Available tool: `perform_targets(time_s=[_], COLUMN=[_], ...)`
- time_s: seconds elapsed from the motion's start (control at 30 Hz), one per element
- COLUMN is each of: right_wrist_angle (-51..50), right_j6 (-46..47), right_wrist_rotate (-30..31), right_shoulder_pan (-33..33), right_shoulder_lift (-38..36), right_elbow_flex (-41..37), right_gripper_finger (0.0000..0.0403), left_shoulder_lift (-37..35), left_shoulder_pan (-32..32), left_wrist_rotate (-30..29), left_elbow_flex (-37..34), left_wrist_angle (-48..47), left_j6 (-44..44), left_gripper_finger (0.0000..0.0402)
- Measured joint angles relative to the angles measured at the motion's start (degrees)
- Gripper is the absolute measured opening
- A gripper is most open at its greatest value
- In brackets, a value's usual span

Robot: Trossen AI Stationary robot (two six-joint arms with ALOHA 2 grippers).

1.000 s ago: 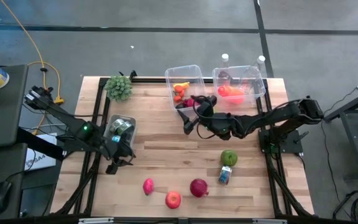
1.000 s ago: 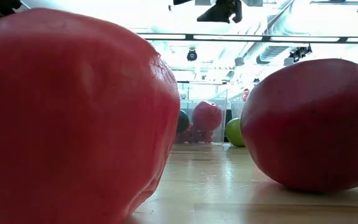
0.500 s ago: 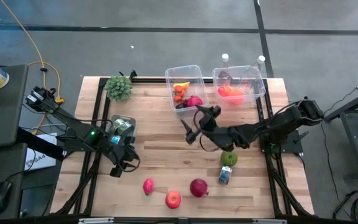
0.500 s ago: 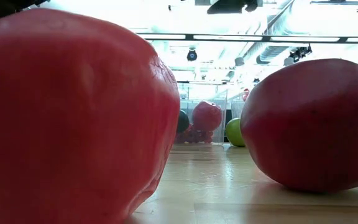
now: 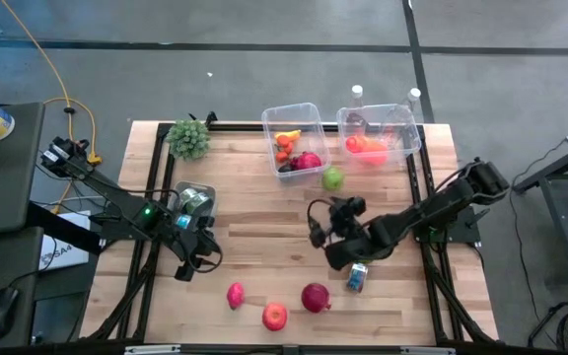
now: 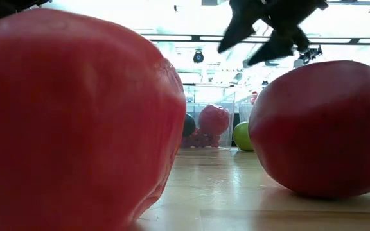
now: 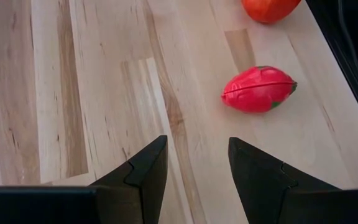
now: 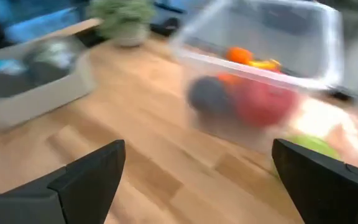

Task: Pick & Place Food Item
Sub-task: Put the green pear into the left transparent bin

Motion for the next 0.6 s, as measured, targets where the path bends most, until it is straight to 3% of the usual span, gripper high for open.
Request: perform_targets(time_s=[0.1, 0.2, 0.6], right_wrist_angle=[-10.02, -16.56, -11.63], right_j6=[14.86, 23.64, 24.01], right_wrist_rotate=[-1.92, -5.2, -13.85], right_shoulder_pan=[-1.96, -4.16, -15.35], right_shoulder_lift=[-0.2, -0.18, -0.18], right_elbow_flex=[0.05, 0.02, -7.23], right_gripper_finger=[0.0394, 0.0394, 0.0394], left_shoulder_lift=[0.0, 0.0, 0.0], left_shoulder_pan=[0.02, 0.01, 0.01], left_wrist_rotate=[-0.01, -0.01, -0.01], left_elbow_flex=[0.0, 0.0, 0.02], left_wrist_angle=[0.38, 0.59, 0.82], left_j6=[0.0, 0.34, 0.47], left_gripper_finger=[0.0163, 0.0163, 0.0163])
